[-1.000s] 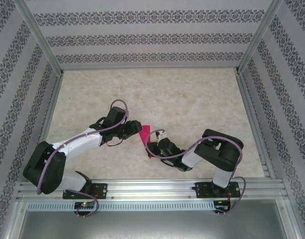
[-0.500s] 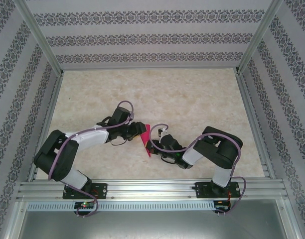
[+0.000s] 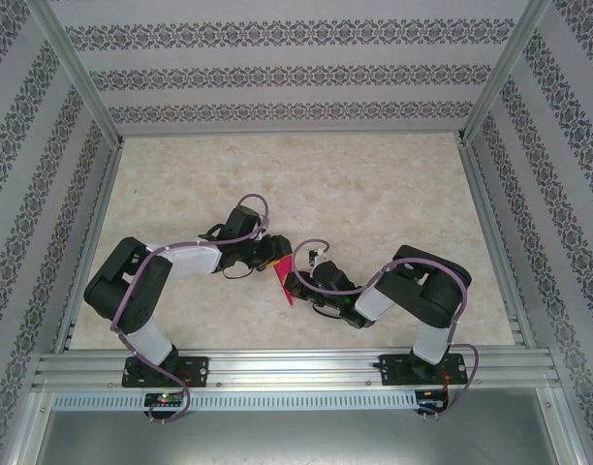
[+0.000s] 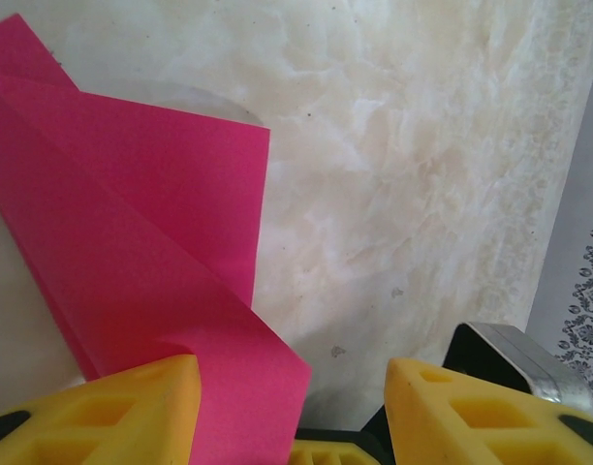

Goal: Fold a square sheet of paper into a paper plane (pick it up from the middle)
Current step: Fold the wing for the fifth time at the center of the table.

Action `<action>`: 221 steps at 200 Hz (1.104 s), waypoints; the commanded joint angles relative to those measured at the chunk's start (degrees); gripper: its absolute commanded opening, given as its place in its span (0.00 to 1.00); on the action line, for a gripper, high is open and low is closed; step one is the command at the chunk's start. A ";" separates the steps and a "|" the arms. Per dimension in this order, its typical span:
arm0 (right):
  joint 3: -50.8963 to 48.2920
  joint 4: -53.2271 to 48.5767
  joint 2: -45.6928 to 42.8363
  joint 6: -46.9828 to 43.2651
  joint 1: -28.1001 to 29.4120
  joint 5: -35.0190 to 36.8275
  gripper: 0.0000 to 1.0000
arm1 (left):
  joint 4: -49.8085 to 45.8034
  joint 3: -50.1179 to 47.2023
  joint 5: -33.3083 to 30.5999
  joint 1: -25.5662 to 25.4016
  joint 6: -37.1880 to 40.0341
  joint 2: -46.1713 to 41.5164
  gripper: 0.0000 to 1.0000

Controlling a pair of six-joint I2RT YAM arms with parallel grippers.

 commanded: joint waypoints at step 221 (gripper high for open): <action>4.87 -33.72 -10.14 -0.63 0.76 -3.05 0.11 | -0.50 1.97 1.06 -0.23 3.98 4.30 0.53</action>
